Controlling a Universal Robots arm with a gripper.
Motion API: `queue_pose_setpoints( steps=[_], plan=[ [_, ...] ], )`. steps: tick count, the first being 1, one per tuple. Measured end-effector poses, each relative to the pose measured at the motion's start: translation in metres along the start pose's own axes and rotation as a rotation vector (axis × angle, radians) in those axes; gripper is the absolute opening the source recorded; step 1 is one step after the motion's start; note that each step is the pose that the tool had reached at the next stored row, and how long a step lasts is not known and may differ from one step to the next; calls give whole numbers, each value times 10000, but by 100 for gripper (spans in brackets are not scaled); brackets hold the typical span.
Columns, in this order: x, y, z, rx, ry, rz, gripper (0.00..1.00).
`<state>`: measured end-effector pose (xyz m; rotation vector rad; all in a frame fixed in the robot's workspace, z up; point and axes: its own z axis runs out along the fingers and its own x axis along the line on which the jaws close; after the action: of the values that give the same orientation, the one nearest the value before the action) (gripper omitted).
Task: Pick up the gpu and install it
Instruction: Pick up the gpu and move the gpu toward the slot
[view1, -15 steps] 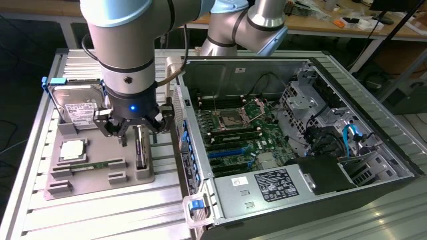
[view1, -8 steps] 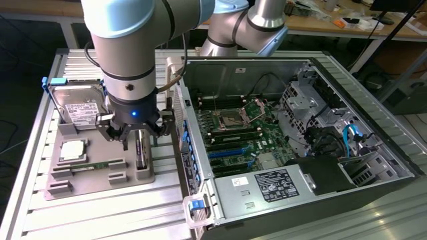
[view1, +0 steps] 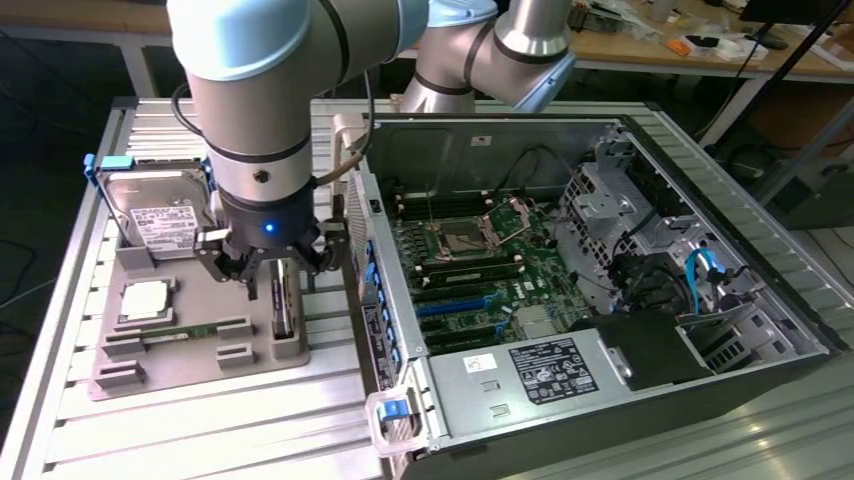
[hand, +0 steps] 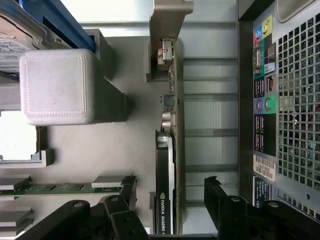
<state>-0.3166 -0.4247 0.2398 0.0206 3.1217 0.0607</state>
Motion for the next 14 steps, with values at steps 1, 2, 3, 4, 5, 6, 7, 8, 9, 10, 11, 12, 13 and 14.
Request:
queue_pose_setpoints(
  steps=[1, 2, 3, 4, 5, 6, 7, 8, 9, 10, 11, 12, 13, 14],
  plan=[
    [0, 20, 2, -1, -1, 1, 66],
    [0, 21, 2, 0, 0, 0, 66],
    [0, 21, 2, 0, 1, 0, 66],
    [0, 21, 2, 0, 1, 0, 66],
    [0, 21, 2, 0, 1, 0, 66],
    [0, 21, 2, 0, 1, 0, 66],
    [0, 21, 2, 0, 1, 0, 66],
    [0, 21, 2, 0, 0, 0, 66],
    [0, 21, 2, 0, 0, 0, 65],
    [0, 21, 2, 0, 1, 0, 58],
    [0, 21, 2, 0, 0, 0, 52],
    [0, 21, 2, 0, 0, 0, 46],
    [0, 21, 2, 0, 1, 0, 40],
    [0, 21, 2, 0, 0, 0, 40]
  ],
)
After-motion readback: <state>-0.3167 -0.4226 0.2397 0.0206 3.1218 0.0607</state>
